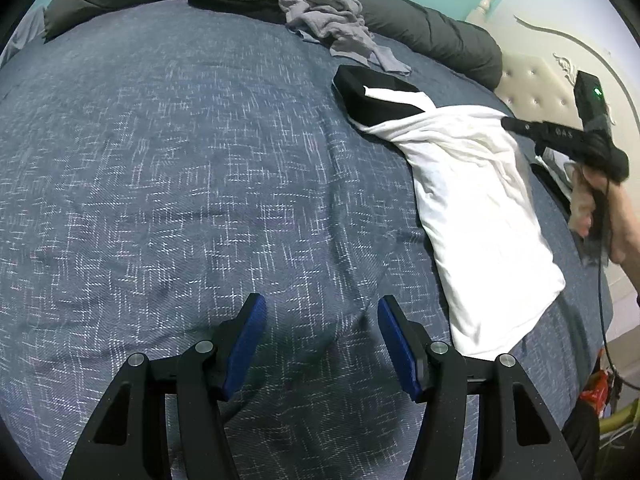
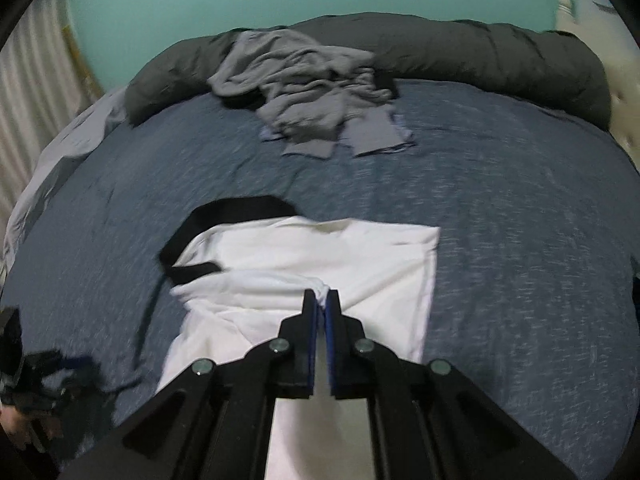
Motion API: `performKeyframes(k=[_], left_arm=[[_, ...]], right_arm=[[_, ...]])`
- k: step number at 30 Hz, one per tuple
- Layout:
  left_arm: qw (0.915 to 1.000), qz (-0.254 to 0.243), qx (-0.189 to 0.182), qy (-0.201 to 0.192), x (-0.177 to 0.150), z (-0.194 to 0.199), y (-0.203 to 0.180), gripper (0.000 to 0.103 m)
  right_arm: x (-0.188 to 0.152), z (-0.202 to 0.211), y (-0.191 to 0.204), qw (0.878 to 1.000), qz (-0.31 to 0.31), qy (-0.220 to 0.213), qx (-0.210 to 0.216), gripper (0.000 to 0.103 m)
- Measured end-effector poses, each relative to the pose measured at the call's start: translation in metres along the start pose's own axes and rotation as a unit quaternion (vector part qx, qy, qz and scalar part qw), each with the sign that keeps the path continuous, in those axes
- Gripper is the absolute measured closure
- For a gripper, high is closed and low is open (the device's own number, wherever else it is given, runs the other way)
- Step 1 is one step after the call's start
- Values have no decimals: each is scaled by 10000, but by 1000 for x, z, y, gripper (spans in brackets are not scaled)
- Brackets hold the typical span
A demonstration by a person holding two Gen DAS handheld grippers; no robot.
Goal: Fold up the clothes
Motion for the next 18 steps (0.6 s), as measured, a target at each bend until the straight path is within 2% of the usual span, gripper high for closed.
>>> performKeyframes(k=[4, 13, 16, 18], left_arm=[[10000, 3, 9, 23, 0, -1, 2, 41], [9999, 45, 11, 97, -3, -6, 6, 41], [10000, 30, 3, 93, -3, -6, 6, 41], [10000, 24, -3, 86, -3, -6, 5, 41]], right_arm=[[-1, -14, -29, 9992, -327, 57, -200, 100], [-48, -49, -91, 9844, -1519, 719, -516, 100], [-41, -38, -87, 9872, -1456, 489, -426, 99], [-32, -26, -81, 9895, -1370, 296, -357, 93]])
Point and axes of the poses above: each gripper's, at about its wrist camera, not at the fingertips, and z roughly against the way its jaws point, y to its left, x to its top, the point moved 7 cm from there along -z, roughly the way its jaws point
